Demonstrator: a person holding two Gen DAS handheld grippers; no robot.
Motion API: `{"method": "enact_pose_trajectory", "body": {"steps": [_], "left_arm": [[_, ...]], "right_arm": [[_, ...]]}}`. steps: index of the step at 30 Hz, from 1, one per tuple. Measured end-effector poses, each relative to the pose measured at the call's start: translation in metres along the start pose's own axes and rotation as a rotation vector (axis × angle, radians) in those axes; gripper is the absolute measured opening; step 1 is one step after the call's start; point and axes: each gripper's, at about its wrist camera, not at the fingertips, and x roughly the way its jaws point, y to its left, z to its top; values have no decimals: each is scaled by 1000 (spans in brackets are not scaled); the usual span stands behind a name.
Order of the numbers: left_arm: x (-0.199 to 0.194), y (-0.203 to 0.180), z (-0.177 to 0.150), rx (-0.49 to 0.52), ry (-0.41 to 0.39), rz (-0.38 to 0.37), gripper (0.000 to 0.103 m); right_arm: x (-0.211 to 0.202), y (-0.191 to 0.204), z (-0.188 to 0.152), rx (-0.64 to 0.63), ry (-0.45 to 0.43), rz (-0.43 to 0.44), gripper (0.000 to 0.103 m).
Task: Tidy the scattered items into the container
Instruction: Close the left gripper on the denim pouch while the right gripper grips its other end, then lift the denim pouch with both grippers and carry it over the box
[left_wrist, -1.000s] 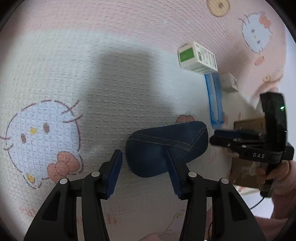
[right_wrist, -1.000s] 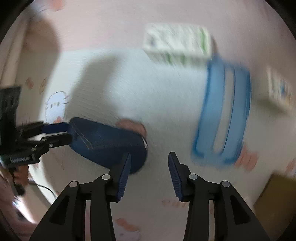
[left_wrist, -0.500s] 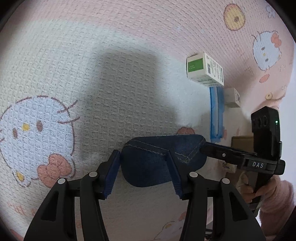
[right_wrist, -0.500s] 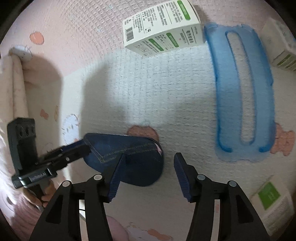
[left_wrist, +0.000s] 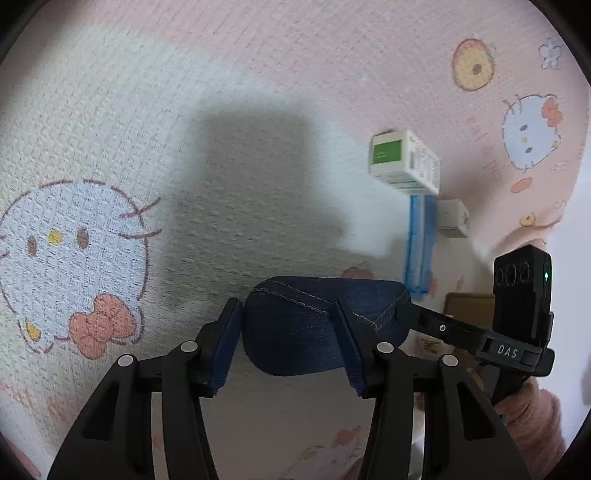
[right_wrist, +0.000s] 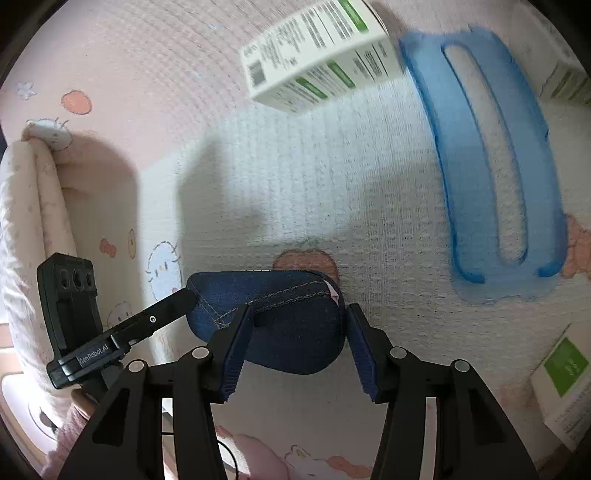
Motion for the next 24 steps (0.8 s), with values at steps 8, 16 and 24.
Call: {"method": "enact_pose_trajectory", "body": {"steps": [8,16,24], "left_arm": [[-44,-62,0,99,-89,-65,53],[-82,-161,-18,253,-154,-136,53],[-70,-282,-74,399,-83,-201,53]], "right_arm": [[-72,21,-7,-55,-132,18,49],[-185,36,-44,-155,-359,-15,49],[-284,-13,-126,-133,-480,-20,49]]}}
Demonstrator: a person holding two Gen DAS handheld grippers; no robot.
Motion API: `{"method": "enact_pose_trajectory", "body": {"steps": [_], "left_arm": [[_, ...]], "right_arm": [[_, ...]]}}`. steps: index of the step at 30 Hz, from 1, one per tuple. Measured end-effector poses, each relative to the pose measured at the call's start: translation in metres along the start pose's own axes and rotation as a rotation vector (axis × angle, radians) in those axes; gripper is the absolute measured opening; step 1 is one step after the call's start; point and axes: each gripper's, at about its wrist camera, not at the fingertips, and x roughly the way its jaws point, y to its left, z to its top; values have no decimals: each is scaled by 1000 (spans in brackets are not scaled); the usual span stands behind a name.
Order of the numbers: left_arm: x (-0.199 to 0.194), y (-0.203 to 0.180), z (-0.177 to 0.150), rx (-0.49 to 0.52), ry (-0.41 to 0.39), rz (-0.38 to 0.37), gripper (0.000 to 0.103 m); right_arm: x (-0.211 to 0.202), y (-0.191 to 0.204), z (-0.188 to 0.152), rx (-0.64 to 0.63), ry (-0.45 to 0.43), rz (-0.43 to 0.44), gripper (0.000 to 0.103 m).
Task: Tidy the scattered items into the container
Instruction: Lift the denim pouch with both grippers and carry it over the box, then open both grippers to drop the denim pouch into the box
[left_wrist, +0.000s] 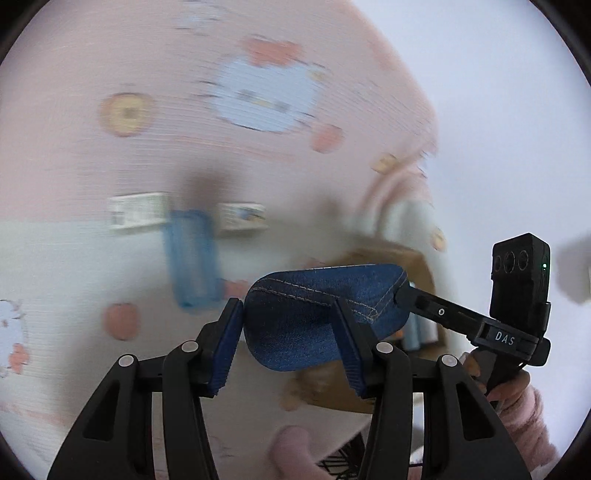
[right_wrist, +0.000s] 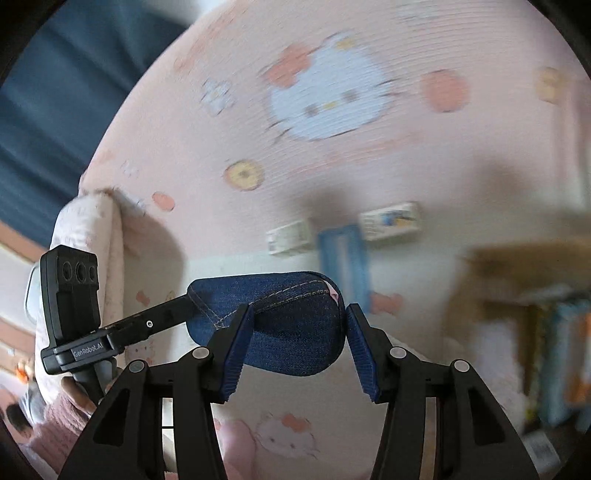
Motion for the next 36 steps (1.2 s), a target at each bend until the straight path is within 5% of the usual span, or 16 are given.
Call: {"method": "enact_pose_trajectory", "body": {"steps": [5,8,13,19,31,36], "left_arm": [[32,-85,-16,113,59,-61,53],[59,-129,-31,132,162,-83,53],[108,-155,-48,81,236,-123,53],[159,-144,-69,-58,377,-106,53],[173,-151,-84,40,535,-27,53],[170,-156,-84,52,579,-50,53]], "right_arm": [[-92,-43,-35,43,-143,-59,49],[-135,-72,-54,70,-228,-58,49],[-173,-127,-80,159,-263,-74,49],[-145,-188,-101,275,-151,-50,48],[-108,-220,-116,335,44,20,45],[-99,-213,-117,292,167,-45,43]]}}
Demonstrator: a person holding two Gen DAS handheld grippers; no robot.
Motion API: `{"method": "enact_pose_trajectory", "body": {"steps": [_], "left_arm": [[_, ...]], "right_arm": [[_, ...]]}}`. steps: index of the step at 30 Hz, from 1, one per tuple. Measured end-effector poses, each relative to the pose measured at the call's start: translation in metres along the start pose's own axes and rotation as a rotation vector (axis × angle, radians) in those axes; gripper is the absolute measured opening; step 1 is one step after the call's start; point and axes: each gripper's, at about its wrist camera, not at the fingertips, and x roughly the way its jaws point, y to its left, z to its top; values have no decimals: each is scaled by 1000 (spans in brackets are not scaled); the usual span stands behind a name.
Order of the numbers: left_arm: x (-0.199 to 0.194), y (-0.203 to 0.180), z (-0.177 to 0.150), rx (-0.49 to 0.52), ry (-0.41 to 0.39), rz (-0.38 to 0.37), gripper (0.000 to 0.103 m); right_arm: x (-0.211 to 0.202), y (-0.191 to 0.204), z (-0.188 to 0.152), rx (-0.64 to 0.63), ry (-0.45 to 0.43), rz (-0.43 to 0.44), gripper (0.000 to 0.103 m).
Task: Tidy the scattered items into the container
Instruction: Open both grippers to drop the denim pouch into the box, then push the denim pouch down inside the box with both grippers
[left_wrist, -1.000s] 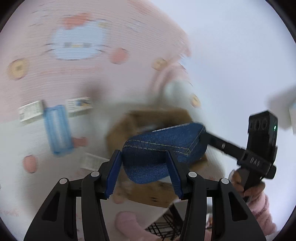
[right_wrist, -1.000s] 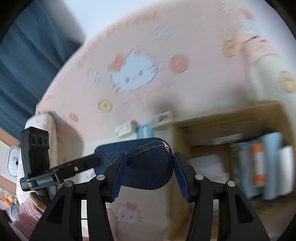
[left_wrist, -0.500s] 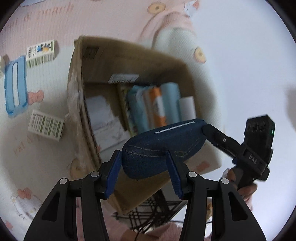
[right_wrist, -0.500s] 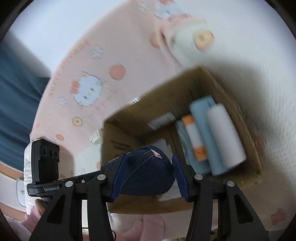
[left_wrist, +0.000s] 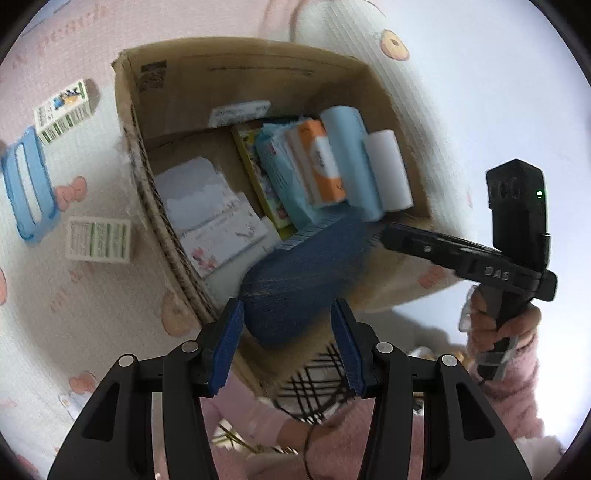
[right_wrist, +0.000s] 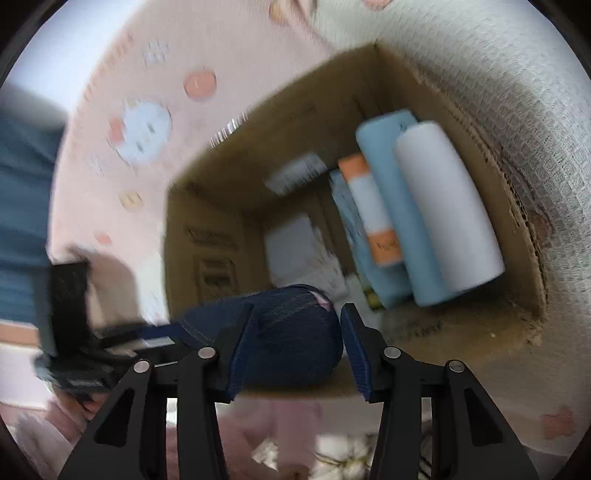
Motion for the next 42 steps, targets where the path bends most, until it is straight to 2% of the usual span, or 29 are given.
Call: {"method": "enact_pose_trajectory", "body": {"steps": [2,4,6,10,12,14,17,19,20,21,22,23,26,30,32,34,36,40,42], "left_arm": [[-10,-6,-3,28,-25,19,53],[-20,-12,-3,68,-70,43,53],[-28,-17,2,104,-119,69,53],[-33,-29,21,194,-222,167,53],[-25,-31,33,220,-235,222,54],[-15,-29,46,221,-240,245,54],[4,-19,62,198,-222,299,53],[19,-9,73,176,-197,287,38],[27,-3,77,156,-178,290,18],[31,2,80,128,-165,297,9],[35,9,84,92,-164,296,8],[38,14,88,78,-165,290,2],[48,16,99,67,-140,299,2],[67,12,110,75,-121,352,2],[78,15,117,64,-93,342,2],[85,22,122,8,-68,315,0],[73,24,121,-43,-112,244,0],[36,14,113,-28,-224,267,0],[22,9,114,-3,-240,264,0]], "right_arm": [[-4,7,-3,-39,27,-55,43],[-13,13,-3,-79,7,-114,43],[-19,19,0,-109,-14,-119,43],[-17,32,11,-152,-28,-109,43],[-9,41,17,-176,-15,-101,43],[3,48,26,-190,2,-85,43],[24,53,40,-197,24,-72,43],[41,53,49,-190,48,-85,43],[49,52,53,-193,65,-93,38],[56,51,56,-195,80,-100,17],[65,50,59,-191,102,-103,11],[72,47,62,-188,120,-104,11],[94,39,71,-164,149,-121,11],[120,25,79,-72,209,-68,11],[128,23,83,-65,217,-66,11],[135,22,86,-59,228,-62,11],[140,20,89,-45,236,-53,11],[149,15,92,0,252,6,11],[157,17,92,11,273,39,11]]}}
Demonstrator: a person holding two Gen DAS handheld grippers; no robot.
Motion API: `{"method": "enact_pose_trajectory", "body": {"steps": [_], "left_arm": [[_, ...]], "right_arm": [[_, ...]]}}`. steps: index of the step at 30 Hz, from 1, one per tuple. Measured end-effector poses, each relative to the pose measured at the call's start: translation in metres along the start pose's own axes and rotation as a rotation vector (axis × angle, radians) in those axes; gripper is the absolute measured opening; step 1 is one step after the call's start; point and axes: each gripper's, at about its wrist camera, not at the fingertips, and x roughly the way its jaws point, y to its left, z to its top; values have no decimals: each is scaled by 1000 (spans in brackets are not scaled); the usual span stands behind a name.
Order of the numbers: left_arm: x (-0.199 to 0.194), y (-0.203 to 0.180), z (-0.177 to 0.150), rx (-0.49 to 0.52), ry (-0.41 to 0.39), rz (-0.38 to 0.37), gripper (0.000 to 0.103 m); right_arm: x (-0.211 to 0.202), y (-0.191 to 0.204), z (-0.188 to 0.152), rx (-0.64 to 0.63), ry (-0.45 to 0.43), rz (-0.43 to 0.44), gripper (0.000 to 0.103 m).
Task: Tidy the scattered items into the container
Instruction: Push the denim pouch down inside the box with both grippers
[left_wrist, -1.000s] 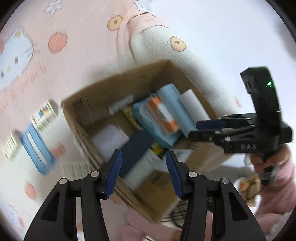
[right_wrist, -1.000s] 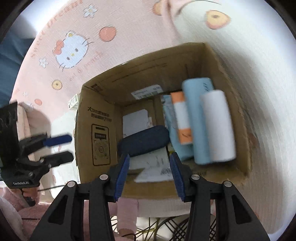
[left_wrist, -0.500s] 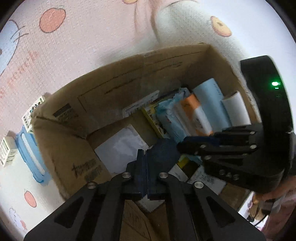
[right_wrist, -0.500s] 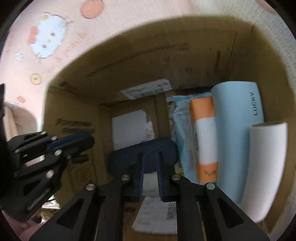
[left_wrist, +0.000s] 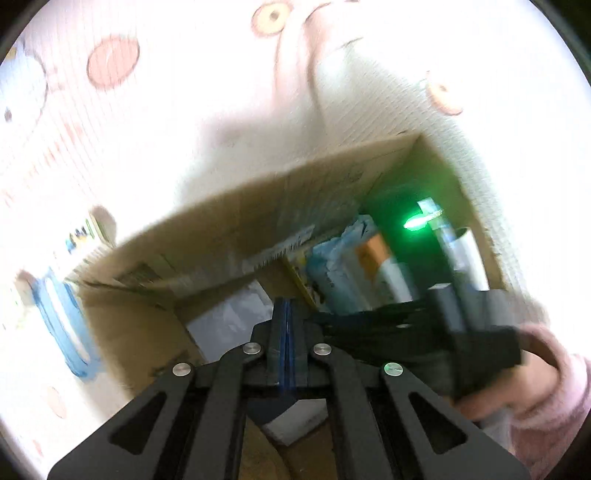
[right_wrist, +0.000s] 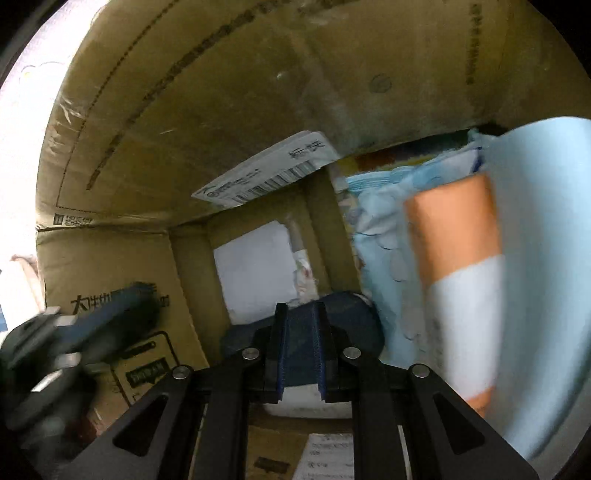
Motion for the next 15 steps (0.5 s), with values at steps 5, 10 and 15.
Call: {"method": "enact_pose_trajectory", "body": {"steps": [5,10,15], "left_arm": [[-22,21,2,-85,-67,-8,0],[-25,38,0,-139,-72,8,0],[-11,37,1,-133,-22,-9,0]], "right_arm": [[19,16,5,1,31,44,11],[45,28,11,42,85,80,11],[62,26,14,99,160,63,11]]}}
